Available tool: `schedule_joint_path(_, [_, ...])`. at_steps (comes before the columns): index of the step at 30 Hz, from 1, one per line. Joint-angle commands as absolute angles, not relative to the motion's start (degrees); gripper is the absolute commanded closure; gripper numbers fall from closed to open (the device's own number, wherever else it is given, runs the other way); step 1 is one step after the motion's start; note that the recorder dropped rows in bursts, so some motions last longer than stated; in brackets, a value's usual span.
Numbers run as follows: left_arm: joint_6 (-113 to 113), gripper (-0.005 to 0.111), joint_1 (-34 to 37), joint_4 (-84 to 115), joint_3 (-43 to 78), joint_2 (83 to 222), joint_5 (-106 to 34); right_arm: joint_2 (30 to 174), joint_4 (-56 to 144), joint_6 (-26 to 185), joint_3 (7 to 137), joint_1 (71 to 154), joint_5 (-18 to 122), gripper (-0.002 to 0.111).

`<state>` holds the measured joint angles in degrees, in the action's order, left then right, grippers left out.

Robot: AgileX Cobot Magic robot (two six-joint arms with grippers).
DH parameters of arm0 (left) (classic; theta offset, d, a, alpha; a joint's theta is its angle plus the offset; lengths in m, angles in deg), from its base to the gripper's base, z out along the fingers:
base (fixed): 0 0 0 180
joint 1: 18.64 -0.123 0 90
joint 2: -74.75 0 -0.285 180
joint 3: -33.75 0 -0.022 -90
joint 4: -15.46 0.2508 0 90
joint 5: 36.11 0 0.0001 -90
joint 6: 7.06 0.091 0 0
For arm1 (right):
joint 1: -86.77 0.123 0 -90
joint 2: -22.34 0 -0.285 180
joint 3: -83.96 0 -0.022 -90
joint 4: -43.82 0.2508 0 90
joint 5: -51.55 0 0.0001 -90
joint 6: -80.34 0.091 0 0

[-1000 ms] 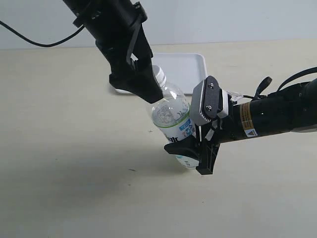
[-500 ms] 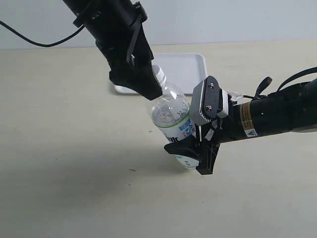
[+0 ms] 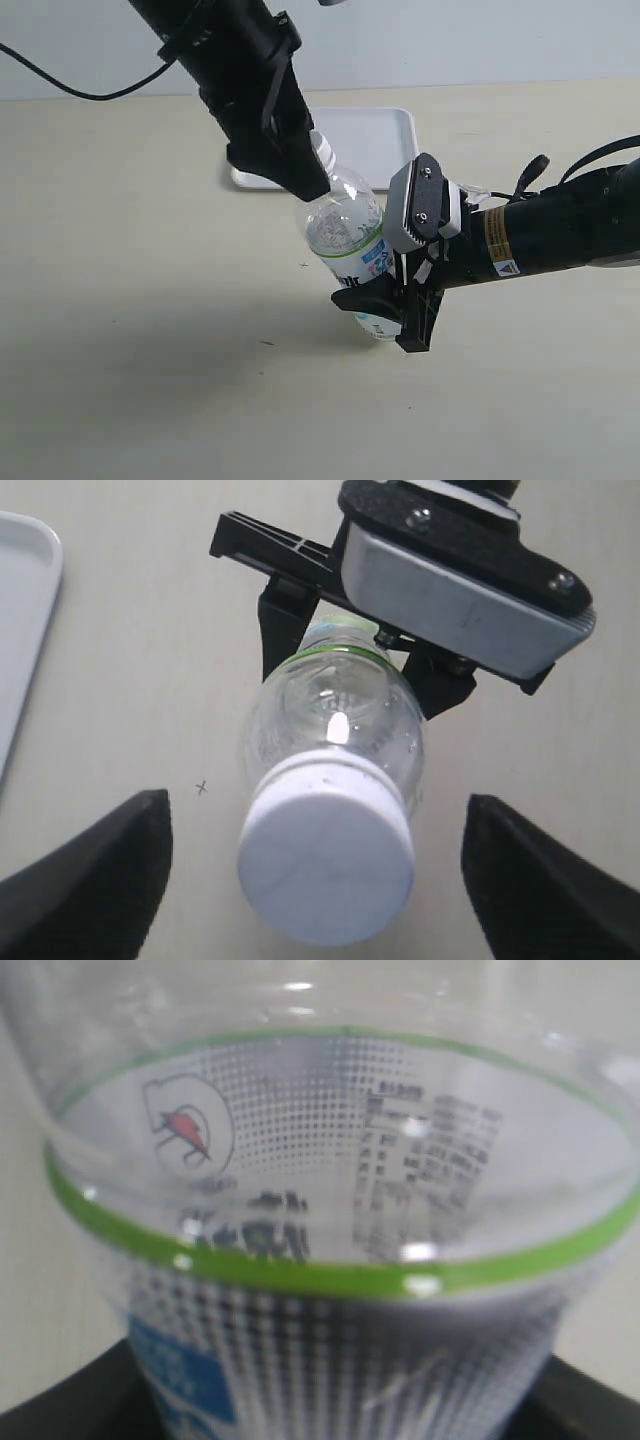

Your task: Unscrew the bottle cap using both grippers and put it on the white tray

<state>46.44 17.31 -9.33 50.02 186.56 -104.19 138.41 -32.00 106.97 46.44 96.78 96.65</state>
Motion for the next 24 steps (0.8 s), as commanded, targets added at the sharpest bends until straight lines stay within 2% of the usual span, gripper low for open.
schedule_joint_path(1, [46.31, 0.04, 17.3, -10.21, 50.03, 186.87, -103.35, 138.08, -31.49, 107.05, 46.46, 96.79, 97.03, 0.108])
schedule_joint_path(3, [46.31, 0.05, 17.3, -10.21, 50.03, 186.87, -103.35, 138.08, -31.49, 107.05, 46.46, 96.79, 97.03, 0.108])
schedule_joint_path(5, [46.31, 0.055, 17.3, -10.21, 50.03, 186.87, -103.35, 138.08, -31.49, 107.05, 46.46, 96.79, 97.03, 0.108])
schedule_joint_path(17, [45.23, 0.04, 17.3, -10.21, 50.03, 185.86, -103.77, 138.08, -31.49, 107.05, 46.46, 96.79, 97.03, 0.108])
schedule_joint_path(24, [44.99, 0.04, 17.3, -9.67, 50.03, 185.77, -103.9, 138.08, -31.49, 107.05, 46.46, 96.79, 97.03, 0.108])
